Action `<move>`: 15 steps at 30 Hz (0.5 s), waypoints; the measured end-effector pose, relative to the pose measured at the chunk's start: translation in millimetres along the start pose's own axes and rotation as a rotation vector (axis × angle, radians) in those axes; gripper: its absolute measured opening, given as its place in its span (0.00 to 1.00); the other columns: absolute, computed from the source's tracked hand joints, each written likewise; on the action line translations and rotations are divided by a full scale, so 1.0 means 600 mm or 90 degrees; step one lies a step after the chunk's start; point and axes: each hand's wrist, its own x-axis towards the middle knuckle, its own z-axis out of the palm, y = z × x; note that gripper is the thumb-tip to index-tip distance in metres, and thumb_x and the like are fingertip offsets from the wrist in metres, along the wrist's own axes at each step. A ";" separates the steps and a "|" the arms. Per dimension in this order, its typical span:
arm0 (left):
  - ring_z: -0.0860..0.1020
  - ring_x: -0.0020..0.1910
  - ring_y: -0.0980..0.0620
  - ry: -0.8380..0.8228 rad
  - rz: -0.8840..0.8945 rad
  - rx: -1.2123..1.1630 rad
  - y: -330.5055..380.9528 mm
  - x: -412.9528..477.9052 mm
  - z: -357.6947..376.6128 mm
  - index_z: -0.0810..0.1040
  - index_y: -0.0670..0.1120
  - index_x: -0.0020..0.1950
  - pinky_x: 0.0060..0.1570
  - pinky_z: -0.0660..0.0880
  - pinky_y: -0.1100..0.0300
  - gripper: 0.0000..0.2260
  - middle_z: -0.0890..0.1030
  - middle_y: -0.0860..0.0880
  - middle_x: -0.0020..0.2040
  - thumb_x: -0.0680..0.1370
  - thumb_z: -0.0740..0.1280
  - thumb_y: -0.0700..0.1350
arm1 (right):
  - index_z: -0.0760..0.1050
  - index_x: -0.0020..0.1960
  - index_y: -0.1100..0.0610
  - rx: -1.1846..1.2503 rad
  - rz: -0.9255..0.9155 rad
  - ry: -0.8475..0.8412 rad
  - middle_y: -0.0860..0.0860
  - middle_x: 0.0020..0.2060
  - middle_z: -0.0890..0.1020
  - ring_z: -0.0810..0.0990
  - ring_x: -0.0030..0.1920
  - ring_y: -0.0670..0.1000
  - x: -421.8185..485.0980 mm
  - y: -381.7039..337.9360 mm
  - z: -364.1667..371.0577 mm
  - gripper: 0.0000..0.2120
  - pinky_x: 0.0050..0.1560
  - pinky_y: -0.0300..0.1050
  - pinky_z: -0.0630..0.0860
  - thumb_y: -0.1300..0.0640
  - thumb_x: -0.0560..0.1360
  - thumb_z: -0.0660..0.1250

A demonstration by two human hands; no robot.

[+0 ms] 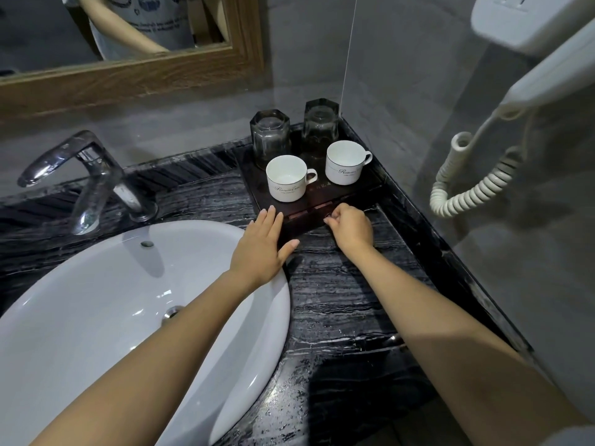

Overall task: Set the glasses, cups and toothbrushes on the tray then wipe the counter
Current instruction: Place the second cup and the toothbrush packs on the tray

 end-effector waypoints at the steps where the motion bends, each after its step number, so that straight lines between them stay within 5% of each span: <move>1: 0.47 0.77 0.47 0.001 0.000 0.003 0.000 0.000 0.001 0.51 0.42 0.75 0.75 0.45 0.53 0.30 0.50 0.43 0.78 0.79 0.52 0.58 | 0.76 0.51 0.60 -0.007 -0.004 0.001 0.57 0.50 0.82 0.80 0.51 0.59 0.003 -0.003 0.001 0.12 0.45 0.46 0.73 0.51 0.75 0.66; 7: 0.47 0.77 0.47 -0.002 0.002 0.019 -0.001 0.000 0.002 0.50 0.43 0.76 0.74 0.46 0.52 0.31 0.49 0.44 0.78 0.79 0.53 0.58 | 0.75 0.53 0.61 -0.034 -0.009 -0.010 0.58 0.52 0.81 0.79 0.52 0.60 0.005 -0.006 0.001 0.13 0.45 0.46 0.71 0.51 0.76 0.65; 15: 0.44 0.77 0.46 -0.057 0.002 0.070 0.003 -0.005 -0.010 0.46 0.43 0.76 0.75 0.46 0.50 0.32 0.45 0.43 0.78 0.79 0.53 0.58 | 0.65 0.66 0.61 -0.115 -0.007 -0.164 0.60 0.65 0.71 0.67 0.67 0.61 -0.019 -0.021 -0.029 0.26 0.63 0.56 0.69 0.47 0.75 0.65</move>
